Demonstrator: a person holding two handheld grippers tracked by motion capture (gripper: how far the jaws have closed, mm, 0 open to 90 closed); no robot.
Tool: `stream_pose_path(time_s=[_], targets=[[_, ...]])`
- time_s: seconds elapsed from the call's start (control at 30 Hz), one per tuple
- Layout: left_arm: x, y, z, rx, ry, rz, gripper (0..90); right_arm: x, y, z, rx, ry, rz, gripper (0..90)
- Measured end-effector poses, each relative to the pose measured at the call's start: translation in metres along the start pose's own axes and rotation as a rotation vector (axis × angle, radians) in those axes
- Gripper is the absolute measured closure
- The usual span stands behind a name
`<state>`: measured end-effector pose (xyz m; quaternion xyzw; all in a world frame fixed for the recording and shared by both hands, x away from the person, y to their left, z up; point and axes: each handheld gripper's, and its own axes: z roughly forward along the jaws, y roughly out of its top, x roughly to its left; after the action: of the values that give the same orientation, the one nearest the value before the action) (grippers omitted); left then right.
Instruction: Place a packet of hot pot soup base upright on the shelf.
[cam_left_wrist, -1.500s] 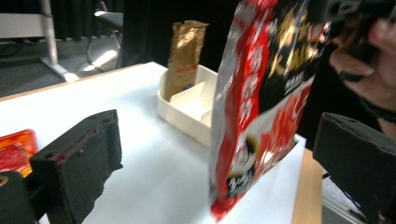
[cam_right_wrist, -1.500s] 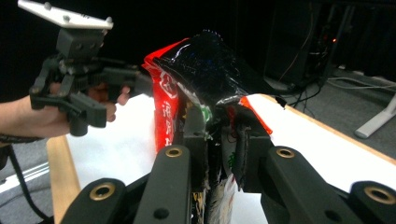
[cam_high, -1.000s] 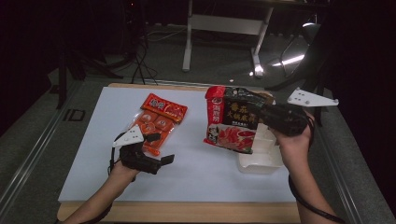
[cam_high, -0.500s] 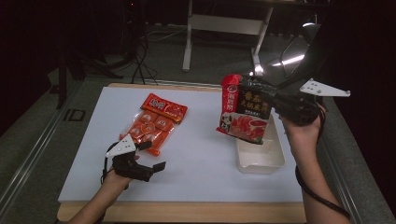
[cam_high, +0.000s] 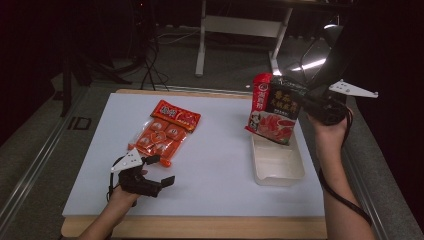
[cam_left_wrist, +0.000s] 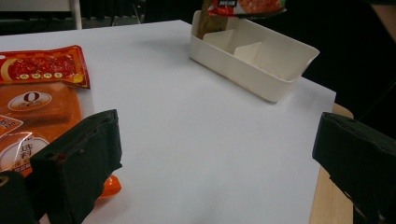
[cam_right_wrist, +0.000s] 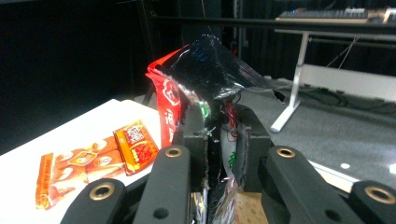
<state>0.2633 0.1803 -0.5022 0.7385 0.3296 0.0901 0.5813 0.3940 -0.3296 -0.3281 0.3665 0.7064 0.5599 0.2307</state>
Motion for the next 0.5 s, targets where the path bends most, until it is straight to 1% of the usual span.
stream_pose_path(time_s=[0.03, 0.07, 0.1, 0.13, 0.17, 0.2, 0.27, 0.3, 0.37, 0.43, 0.47, 0.5], targets=[[0.000, 0.000, 0.000, 0.001, 0.001, 0.000, 1.9, -0.003, -0.002, 0.001, 0.004, 0.002, 0.004, 77.5], [0.001, -0.001, 0.000, 0.002, 0.003, -0.003, 1.9, -0.007, -0.005, 0.002, 0.005, 0.004, -0.002, 77.5], [0.001, -0.001, 0.000, 0.002, 0.003, -0.003, 1.9, -0.007, -0.005, 0.002, 0.005, 0.004, -0.002, 77.5], [0.002, -0.001, 0.000, 0.001, 0.001, -0.011, 1.9, -0.009, -0.007, 0.002, 0.011, -0.005, 0.001, 77.5], [0.002, -0.002, 0.000, -0.003, 0.001, -0.011, 1.9, -0.013, -0.009, 0.003, 0.014, -0.007, 0.003, 77.5], [0.002, -0.002, 0.000, -0.005, 0.002, -0.014, 1.9, -0.015, -0.010, 0.003, 0.016, -0.020, -0.001, 77.5], [0.001, -0.002, 0.000, -0.007, 0.000, -0.018, 1.9, -0.018, -0.012, 0.003, 0.016, -0.025, -0.003, 77.4], [0.001, -0.003, -0.001, -0.007, -0.001, -0.019, 1.9, -0.020, -0.013, 0.003, 0.019, -0.039, 0.001, 77.4], [0.000, -0.003, -0.001, -0.005, -0.002, -0.016, 1.9, -0.024, -0.016, 0.002, 0.020, -0.037, 0.007, 77.4], [0.000, -0.004, 0.000, -0.001, -0.003, -0.013, 1.9, -0.026, -0.019, 0.003, 0.032, -0.044, 0.008, 77.4], [0.000, -0.004, 0.000, -0.002, -0.003, -0.015, 1.9, -0.028, -0.021, 0.003, 0.035, -0.039, 0.009, 77.4], [0.001, -0.004, 0.000, -0.004, -0.004, -0.019, 1.9, -0.028, -0.022, 0.004, 0.040, -0.044, 0.009, 77.4]])
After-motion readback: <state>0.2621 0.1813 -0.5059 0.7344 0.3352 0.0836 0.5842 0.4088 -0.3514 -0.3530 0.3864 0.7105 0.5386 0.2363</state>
